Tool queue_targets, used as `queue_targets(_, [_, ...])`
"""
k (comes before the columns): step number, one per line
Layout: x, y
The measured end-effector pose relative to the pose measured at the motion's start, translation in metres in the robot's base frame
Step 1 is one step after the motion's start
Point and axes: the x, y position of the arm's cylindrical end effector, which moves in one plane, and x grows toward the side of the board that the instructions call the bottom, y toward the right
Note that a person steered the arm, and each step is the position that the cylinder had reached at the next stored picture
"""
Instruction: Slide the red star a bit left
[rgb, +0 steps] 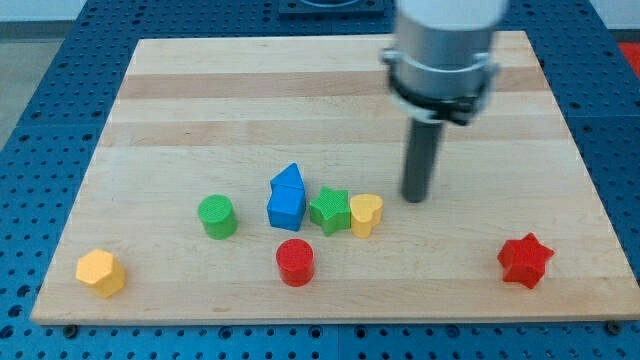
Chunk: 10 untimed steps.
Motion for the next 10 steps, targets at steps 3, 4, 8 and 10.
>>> queue_targets(3, [0.109, 0.183])
queue_targets(4, [0.116, 0.183])
queue_targets(8, [0.083, 0.156])
queue_targets(10, [0.083, 0.082])
